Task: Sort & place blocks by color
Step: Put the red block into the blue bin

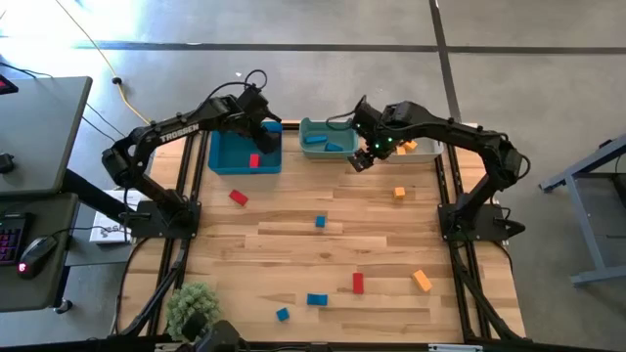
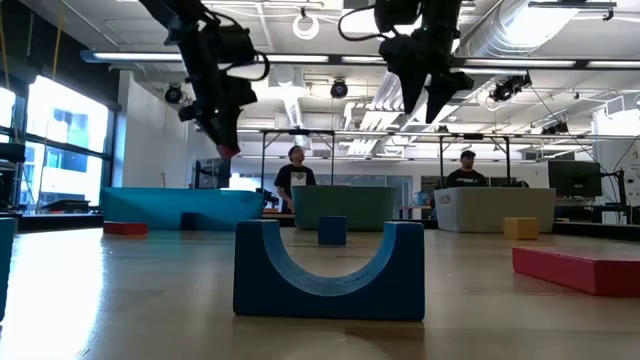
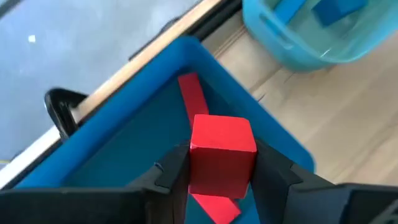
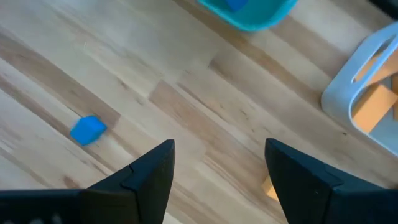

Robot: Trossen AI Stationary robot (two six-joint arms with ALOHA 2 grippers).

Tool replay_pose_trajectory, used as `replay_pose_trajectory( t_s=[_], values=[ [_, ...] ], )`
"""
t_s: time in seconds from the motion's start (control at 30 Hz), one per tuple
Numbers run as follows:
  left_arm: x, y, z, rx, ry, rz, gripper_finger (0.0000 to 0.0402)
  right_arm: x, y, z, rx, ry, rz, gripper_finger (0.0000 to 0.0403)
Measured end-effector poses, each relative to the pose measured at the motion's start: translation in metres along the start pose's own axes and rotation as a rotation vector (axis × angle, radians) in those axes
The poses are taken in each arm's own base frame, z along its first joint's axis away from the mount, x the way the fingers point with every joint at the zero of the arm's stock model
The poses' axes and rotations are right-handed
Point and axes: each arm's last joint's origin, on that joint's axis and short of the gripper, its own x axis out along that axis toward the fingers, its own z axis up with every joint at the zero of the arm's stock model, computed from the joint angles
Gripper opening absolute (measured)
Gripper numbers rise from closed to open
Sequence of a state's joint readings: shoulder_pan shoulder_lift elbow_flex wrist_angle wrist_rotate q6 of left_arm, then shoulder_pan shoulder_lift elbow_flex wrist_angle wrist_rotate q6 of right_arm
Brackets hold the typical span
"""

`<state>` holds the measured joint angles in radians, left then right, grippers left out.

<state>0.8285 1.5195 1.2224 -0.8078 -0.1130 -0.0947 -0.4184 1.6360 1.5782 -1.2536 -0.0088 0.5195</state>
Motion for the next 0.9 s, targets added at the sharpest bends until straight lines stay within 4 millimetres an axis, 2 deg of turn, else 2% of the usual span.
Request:
replay_pose_trajectory(
  t_s=[0.47,0.73,0.9],
  values=[
    [0.063,-0.010,-0.003,0.021,0.192,-0.008,0.0113,0.060,-0.012,-0.034,0.042,0.195,-0.134,0.0236],
    [0.072,-0.011,0.000,0.017,0.171,-0.010,0.0115,0.086,-0.017,-0.060,0.058,0.299,-0.212,0.0236],
    [0.072,-0.011,0.000,0.017,0.171,-0.010,0.0135,0.090,-0.015,-0.067,0.054,0.295,-0.258,0.0236]
  ],
)
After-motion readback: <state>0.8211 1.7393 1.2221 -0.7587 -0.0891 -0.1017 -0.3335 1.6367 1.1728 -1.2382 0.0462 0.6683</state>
